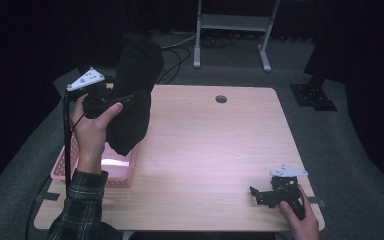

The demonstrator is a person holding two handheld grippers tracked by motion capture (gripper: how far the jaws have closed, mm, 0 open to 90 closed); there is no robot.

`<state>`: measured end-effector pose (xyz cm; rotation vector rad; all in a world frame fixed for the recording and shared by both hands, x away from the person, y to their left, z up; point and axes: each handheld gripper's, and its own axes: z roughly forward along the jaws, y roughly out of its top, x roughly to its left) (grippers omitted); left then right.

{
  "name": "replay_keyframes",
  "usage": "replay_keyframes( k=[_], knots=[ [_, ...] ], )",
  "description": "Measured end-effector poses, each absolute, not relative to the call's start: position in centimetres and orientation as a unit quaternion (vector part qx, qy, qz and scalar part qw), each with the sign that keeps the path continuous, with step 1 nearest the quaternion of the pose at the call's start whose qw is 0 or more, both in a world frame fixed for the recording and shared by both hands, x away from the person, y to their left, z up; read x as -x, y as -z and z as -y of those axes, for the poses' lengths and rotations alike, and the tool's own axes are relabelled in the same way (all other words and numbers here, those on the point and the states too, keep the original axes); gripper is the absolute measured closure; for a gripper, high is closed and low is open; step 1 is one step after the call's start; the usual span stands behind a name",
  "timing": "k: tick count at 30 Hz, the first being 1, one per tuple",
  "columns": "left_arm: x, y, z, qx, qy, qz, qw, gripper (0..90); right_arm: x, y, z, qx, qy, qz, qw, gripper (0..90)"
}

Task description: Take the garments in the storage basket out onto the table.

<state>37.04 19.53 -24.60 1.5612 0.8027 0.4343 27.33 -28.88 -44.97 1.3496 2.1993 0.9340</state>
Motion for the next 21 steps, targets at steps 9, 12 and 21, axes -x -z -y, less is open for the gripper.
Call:
replay_keyframes(
  k=[9, 12, 21],
  knots=[
    [-36.9, 25.2, -17.2, -0.694, -0.167, -0.332, 0.616, 55.5, -27.3, 45.0, 28.9, -0.482, -0.334, -0.786, 0.197, 0.0],
    [-36.9, 25.5, -16.2, -0.703, -0.161, -0.325, 0.612, 55.4, -27.3, 45.0, 28.9, -0.482, -0.334, -0.786, 0.197, 0.0],
    [-37.1, 26.3, -14.2, -0.719, -0.146, -0.314, 0.602, 55.4, -27.3, 45.0, 28.9, -0.482, -0.334, -0.786, 0.197, 0.0]
  ],
)
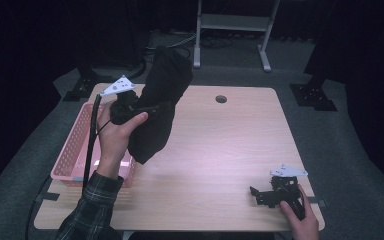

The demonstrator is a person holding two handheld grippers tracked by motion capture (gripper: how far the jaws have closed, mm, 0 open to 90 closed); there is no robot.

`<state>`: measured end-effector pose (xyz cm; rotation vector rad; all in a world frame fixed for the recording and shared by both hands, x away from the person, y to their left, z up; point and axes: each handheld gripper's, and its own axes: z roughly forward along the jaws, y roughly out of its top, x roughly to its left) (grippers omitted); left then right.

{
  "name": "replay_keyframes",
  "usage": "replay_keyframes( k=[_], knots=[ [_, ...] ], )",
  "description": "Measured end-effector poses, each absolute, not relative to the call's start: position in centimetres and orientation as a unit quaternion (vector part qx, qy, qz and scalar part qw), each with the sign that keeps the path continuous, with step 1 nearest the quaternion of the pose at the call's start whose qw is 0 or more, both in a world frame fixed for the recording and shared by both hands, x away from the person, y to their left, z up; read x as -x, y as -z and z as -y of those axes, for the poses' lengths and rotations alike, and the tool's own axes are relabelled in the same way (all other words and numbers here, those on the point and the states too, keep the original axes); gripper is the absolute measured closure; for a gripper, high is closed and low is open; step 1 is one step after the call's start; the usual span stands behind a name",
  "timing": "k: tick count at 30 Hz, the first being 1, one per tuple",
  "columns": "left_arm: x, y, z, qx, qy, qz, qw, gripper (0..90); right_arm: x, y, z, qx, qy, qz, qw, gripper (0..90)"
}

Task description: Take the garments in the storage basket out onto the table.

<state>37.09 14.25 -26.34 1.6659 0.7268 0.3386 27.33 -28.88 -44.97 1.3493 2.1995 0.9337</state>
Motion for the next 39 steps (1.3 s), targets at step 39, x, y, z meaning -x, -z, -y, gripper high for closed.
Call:
replay_keyframes(
  k=[39],
  knots=[
    [-38.7, 34.5, -5.1, -0.824, -0.076, -0.291, 0.480, 55.1, -27.3, 45.0, 28.9, -0.482, -0.334, -0.786, 0.197, 0.0]
  ],
)
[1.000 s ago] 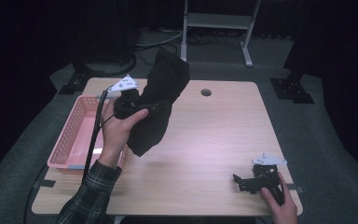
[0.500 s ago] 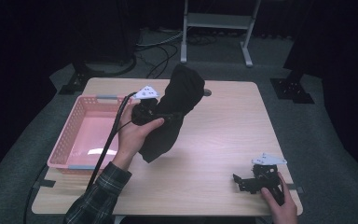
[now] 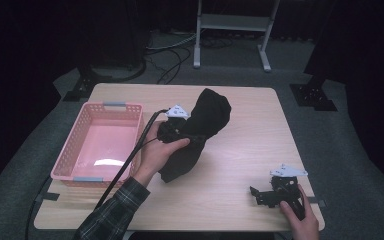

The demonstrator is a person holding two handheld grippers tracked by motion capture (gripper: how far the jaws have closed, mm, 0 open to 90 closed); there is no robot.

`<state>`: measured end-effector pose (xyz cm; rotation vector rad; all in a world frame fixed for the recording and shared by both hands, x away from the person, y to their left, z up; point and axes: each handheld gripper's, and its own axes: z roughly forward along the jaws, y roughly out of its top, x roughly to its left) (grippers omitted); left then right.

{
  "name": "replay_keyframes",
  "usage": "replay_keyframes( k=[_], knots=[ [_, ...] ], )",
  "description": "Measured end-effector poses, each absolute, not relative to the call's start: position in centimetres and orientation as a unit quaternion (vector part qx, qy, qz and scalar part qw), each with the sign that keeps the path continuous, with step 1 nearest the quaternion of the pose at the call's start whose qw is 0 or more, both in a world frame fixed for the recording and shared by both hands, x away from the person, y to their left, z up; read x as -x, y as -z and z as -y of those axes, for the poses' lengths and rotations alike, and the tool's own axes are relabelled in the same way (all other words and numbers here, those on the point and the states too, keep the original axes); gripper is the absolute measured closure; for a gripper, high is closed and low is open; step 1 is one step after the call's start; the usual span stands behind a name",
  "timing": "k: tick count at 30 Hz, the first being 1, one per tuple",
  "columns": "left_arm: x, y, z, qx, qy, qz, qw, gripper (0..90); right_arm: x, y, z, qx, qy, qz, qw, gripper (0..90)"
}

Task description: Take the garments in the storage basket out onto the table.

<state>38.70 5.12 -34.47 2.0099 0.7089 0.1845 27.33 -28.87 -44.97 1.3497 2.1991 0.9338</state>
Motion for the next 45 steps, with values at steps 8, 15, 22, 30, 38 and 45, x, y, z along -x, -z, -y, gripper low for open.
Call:
replay_keyframes(
  k=[8, 15, 22, 30, 38, 45],
  knots=[
    [-39.1, 36.5, -4.2, -0.842, -0.068, -0.293, 0.448, 55.0, -27.3, 45.0, 28.9, -0.482, -0.333, -0.786, 0.197, 0.0],
    [-39.5, 38.1, -3.4, -0.859, -0.061, -0.292, 0.416, 54.9, -27.3, 45.0, 28.9, -0.482, -0.333, -0.786, 0.197, 0.0],
    [-40.1, 39.9, -3.1, -0.870, -0.034, -0.305, 0.386, 54.6, -27.3, 45.0, 28.9, -0.482, -0.333, -0.786, 0.198, 0.0],
    [-40.5, 41.1, -2.9, -0.871, -0.006, -0.318, 0.373, 53.7, -27.3, 45.0, 28.9, -0.482, -0.333, -0.786, 0.197, 0.0],
    [-40.9, 41.6, -3.1, -0.867, 0.009, -0.325, 0.378, 48.2, -27.3, 45.0, 28.9, -0.482, -0.333, -0.786, 0.197, 0.0],
    [-40.9, 41.9, -2.7, -0.871, 0.000, -0.317, 0.376, 32.2, -27.3, 45.0, 28.9, -0.482, -0.333, -0.786, 0.197, 0.0]
  ],
)
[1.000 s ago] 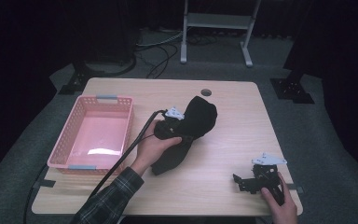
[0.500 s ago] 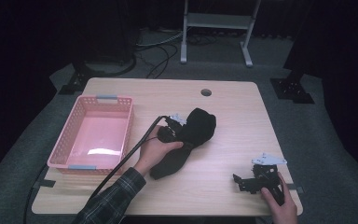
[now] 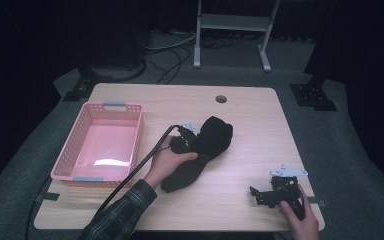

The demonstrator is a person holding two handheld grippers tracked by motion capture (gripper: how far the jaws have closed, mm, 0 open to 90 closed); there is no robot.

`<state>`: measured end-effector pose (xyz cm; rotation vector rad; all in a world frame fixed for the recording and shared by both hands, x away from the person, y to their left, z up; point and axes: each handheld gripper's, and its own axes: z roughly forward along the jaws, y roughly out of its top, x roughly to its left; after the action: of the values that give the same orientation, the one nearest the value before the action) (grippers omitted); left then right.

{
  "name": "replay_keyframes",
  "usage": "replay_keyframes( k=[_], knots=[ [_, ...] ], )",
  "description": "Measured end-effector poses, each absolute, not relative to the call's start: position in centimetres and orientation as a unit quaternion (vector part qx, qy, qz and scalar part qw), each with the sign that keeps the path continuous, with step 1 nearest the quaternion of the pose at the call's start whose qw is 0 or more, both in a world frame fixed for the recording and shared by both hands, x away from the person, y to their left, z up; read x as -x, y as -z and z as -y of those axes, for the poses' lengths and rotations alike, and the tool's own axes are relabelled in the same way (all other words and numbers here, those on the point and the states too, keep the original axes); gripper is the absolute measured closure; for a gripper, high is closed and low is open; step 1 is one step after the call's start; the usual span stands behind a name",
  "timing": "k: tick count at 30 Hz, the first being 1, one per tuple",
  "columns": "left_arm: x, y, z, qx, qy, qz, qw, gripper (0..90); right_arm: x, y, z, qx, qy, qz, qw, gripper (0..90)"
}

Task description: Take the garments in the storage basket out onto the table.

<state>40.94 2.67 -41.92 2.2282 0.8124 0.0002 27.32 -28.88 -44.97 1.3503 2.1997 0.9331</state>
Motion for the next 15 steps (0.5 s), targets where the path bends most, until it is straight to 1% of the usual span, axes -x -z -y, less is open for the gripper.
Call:
replay_keyframes(
  k=[2, 3, 5, 7, 9, 15],
  knots=[
    [-41.02, 42.01, -2.65, -0.873, -0.002, -0.315, 0.374, 26.9, -27.32, 44.97, 28.88, -0.482, -0.333, -0.786, 0.197, 0.0],
    [-41.05, 42.04, -2.64, -0.874, -0.001, -0.314, 0.372, 26.9, -27.32, 44.97, 28.88, -0.482, -0.333, -0.786, 0.197, 0.0],
    [-41.19, 42.04, -2.61, -0.876, -0.001, -0.311, 0.368, 20.5, -27.32, 44.97, 28.88, -0.482, -0.333, -0.786, 0.197, 0.0],
    [-41.25, 42.04, -2.66, -0.878, -0.002, -0.310, 0.366, 18.6, -27.32, 44.97, 28.88, -0.482, -0.333, -0.786, 0.197, 0.0],
    [-41.26, 42.04, -2.60, -0.878, -0.003, -0.311, 0.363, 11.7, -27.32, 44.97, 28.88, -0.482, -0.333, -0.786, 0.197, 0.0],
    [-41.28, 42.04, -2.63, -0.877, 0.003, -0.313, 0.364, 10.1, -27.32, 44.97, 28.88, -0.482, -0.333, -0.786, 0.197, 0.0]
  ],
)
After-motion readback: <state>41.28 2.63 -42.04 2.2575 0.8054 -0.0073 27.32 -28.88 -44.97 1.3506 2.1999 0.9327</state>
